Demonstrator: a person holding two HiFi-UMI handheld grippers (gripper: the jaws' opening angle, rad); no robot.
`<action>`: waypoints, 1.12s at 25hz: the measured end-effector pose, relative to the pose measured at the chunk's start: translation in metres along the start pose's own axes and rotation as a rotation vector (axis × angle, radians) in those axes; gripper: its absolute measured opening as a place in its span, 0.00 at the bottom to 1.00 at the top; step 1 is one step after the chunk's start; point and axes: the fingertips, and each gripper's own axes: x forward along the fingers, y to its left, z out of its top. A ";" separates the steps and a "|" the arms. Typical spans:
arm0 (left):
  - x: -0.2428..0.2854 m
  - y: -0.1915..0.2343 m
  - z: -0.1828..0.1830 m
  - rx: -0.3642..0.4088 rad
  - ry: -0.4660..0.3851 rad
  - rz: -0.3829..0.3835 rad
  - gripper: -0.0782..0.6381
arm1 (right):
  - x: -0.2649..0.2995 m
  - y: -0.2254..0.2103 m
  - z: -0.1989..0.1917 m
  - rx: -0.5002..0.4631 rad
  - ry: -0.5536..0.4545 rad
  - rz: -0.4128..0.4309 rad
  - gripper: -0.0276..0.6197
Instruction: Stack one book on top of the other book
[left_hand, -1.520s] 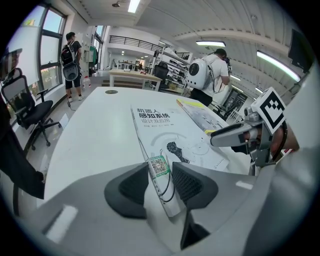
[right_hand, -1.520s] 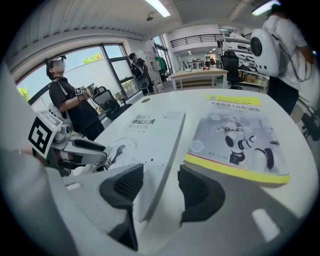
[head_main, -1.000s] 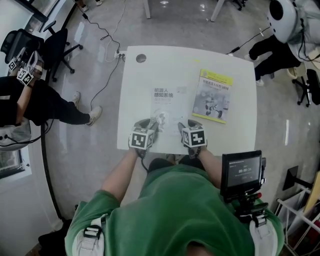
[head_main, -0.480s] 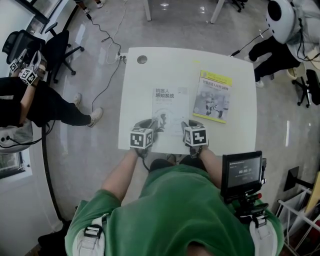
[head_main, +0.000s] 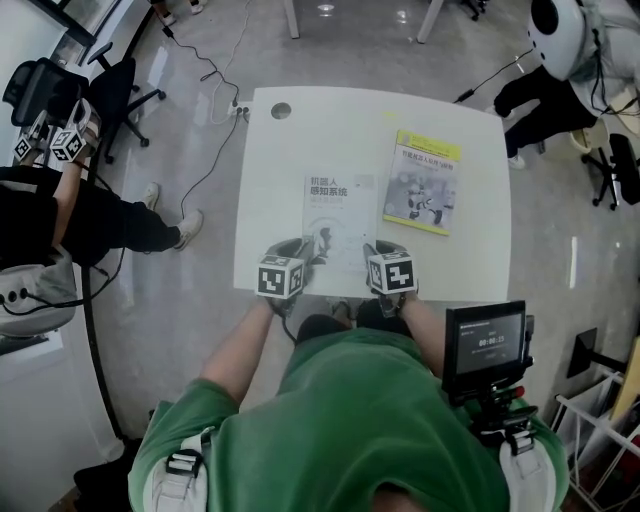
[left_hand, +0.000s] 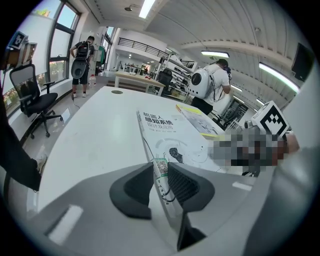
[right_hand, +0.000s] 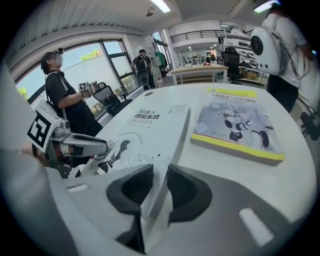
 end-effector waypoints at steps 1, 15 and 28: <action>-0.001 0.000 -0.003 0.001 0.000 0.004 0.25 | 0.000 0.002 -0.003 -0.003 0.002 0.003 0.19; -0.036 -0.034 -0.066 -0.002 0.014 0.089 0.25 | -0.033 0.020 -0.068 -0.069 0.035 0.072 0.19; -0.049 -0.042 -0.109 0.002 0.037 0.086 0.25 | -0.038 0.033 -0.113 -0.070 0.098 0.160 0.19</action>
